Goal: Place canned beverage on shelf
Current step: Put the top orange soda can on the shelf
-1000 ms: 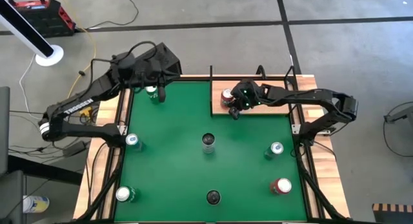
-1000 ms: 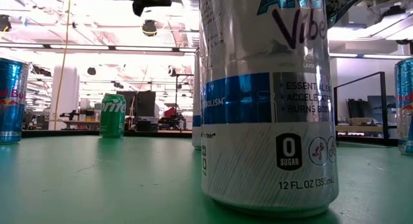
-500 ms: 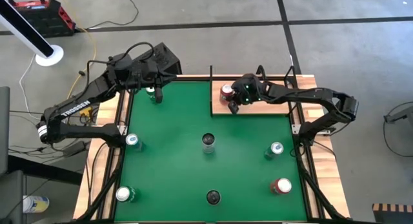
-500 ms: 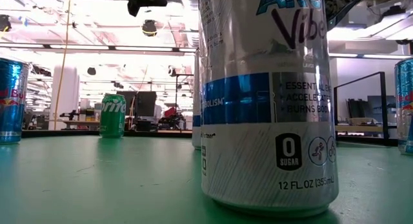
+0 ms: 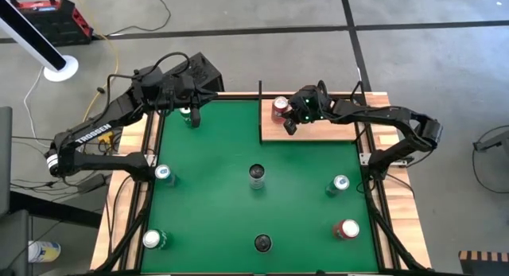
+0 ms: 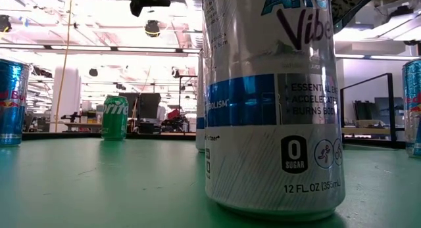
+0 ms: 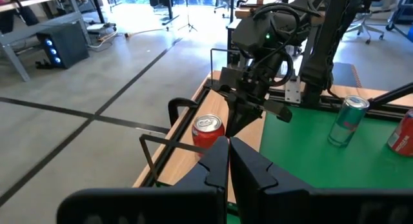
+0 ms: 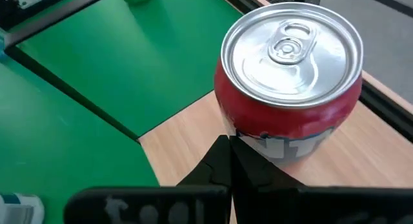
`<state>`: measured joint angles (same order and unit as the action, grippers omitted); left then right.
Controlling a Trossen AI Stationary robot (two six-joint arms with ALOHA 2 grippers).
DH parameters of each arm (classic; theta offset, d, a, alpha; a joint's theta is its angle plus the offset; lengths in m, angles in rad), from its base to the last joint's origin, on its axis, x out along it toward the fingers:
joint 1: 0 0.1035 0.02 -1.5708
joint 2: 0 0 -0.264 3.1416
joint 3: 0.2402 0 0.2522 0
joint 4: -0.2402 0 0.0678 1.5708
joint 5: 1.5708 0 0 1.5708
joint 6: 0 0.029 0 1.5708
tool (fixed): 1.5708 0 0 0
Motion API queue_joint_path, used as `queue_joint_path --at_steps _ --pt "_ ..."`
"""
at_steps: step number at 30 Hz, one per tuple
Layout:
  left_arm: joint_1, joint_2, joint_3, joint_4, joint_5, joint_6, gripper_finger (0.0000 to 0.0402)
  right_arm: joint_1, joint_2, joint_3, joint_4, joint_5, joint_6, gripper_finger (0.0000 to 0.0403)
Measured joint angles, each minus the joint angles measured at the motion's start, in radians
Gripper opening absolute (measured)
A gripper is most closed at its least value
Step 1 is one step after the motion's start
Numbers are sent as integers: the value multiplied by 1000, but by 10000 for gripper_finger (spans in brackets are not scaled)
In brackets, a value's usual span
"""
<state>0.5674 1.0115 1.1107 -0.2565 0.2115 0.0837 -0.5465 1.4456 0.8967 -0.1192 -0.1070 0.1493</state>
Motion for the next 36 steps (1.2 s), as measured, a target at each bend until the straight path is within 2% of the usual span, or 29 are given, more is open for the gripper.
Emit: queue_joint_path --at_steps 10,16,22,30,36 --pt "0 0 0 -18 -1 0 0 0 -8 0 -109 -19 27 18" --pt "0 0 0 -18 -1 0 0 0 -8 0 -79 30 34 18" --pt "0 0 0 -18 -1 0 0 -17 7 7 -46 31 34 18" --pt "0 0 0 -26 -1 1 0 -26 110 123 -63 29 26 18" --pt "0 0 0 -50 -1 1 0 -26 184 223 -147 26 25 18"
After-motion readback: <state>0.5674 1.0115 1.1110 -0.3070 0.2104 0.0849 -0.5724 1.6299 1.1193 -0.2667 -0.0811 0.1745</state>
